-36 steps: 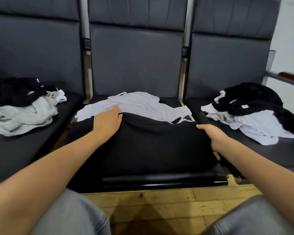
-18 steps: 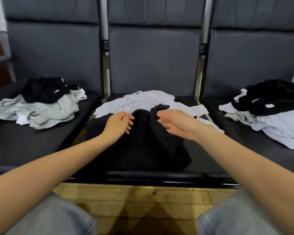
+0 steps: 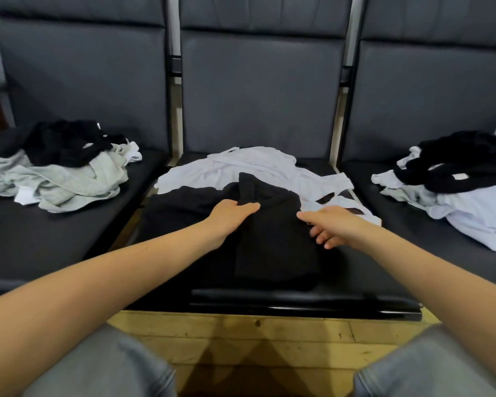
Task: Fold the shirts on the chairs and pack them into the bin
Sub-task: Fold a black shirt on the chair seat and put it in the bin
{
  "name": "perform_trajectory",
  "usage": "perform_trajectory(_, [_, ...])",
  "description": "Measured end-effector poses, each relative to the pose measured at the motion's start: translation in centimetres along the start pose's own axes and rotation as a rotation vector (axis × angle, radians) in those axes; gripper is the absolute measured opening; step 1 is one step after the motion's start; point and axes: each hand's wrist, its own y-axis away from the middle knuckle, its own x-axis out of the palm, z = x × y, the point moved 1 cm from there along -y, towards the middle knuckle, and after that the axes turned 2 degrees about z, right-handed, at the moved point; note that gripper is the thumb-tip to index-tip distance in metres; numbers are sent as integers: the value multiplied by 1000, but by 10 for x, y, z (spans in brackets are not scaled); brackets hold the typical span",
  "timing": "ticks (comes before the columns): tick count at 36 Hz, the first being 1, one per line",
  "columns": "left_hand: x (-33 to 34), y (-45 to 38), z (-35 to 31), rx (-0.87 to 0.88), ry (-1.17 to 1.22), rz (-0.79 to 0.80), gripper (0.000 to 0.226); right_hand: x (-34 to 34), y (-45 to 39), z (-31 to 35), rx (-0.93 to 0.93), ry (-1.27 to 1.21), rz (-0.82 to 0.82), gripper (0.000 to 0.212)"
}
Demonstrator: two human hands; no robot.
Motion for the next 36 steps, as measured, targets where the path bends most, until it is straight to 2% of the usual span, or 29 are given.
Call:
perform_trajectory(2, [5,-3,-1,7,61,-11,31,7,0,-2,-22,108,13,37])
perform_trajectory(4, [7,-8,-2,58,5,-57,30,12,1,0,-62,202,5,40])
perform_trajectory(8, [2,-16,0,206,-340,-215,23,22,3,7,-80,275,21,42])
perform_trajectory(11, [-6,-18,6,314,-624,-271,22,28,1,8,-92,302,9,40])
perform_trajectory(14, [-12,-16,6,304,-654,-273,28,31,1,9,-114,159,31,28])
perform_trajectory(18, [-19,-6,4,275,-586,-227,35,32,3,12,-15,-367,71,17])
perform_trajectory(21, [-26,2,4,270,-573,-219,38,31,9,12,96,-633,138,22])
perform_trajectory(26, [-27,18,16,225,-723,-168,49,32,26,10,186,-708,264,22])
perform_trajectory(31, [-12,33,21,234,-918,-166,50,24,36,14,84,-709,171,14])
perform_trajectory(36, [23,30,12,192,-829,-68,51,0,52,16,12,-731,67,15])
